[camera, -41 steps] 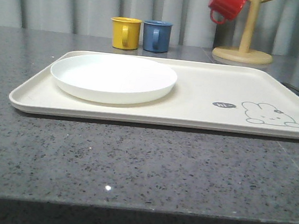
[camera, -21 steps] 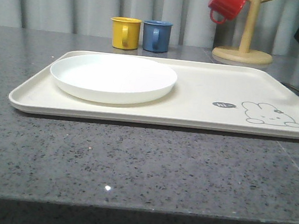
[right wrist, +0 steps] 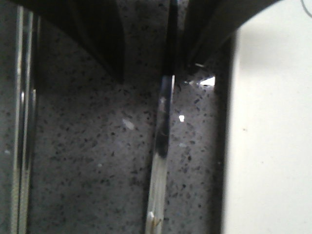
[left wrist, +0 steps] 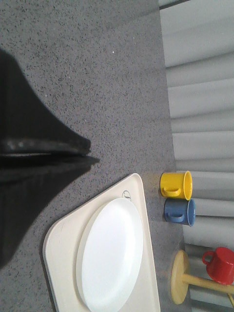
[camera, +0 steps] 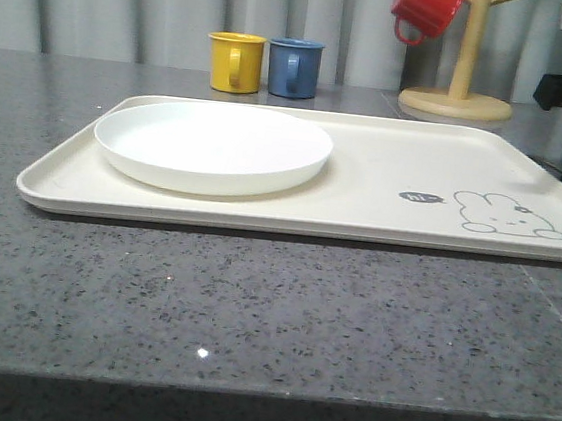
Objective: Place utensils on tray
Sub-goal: 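Lower the right gripper onto the fork and grasp it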
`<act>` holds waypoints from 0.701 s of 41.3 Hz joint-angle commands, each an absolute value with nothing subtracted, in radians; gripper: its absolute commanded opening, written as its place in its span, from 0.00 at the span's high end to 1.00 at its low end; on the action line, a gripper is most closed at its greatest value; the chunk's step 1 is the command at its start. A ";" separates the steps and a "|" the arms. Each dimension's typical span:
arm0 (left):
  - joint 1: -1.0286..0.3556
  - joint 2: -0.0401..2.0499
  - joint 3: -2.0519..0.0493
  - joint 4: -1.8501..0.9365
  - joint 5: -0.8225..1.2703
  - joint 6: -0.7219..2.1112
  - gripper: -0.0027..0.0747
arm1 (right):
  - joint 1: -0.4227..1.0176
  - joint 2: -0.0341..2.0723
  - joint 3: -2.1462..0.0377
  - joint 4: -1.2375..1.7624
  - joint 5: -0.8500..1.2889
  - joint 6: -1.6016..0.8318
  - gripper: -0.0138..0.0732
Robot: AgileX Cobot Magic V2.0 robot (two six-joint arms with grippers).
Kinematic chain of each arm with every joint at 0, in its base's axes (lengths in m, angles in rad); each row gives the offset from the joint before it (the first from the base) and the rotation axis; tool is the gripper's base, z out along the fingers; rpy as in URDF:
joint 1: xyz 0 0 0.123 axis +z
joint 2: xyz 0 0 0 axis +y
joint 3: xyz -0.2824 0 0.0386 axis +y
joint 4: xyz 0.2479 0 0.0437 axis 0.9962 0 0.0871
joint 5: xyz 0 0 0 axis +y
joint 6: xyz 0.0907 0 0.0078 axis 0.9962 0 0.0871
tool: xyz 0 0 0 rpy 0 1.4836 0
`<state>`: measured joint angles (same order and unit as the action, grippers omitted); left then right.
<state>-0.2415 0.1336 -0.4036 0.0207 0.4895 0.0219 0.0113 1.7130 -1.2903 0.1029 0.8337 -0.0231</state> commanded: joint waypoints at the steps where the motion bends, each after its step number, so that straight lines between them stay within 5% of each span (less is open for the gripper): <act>1: -0.239 0.147 -0.431 0.020 0.409 0.010 0.99 | 0.012 1.677 -1.320 0.106 0.812 -0.032 0.60; 12: -0.239 0.147 -0.431 0.020 0.409 0.010 0.99 | 0.012 1.665 -1.324 0.106 0.842 -0.032 0.94; 29: -0.239 0.147 -0.431 0.020 0.409 0.010 0.99 | 0.060 1.533 -1.385 0.011 0.944 0.108 0.95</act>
<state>-0.2415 0.1336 -0.4036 0.0207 0.4895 0.0199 0.0309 1.5908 -1.3258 0.0454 0.9303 0.0621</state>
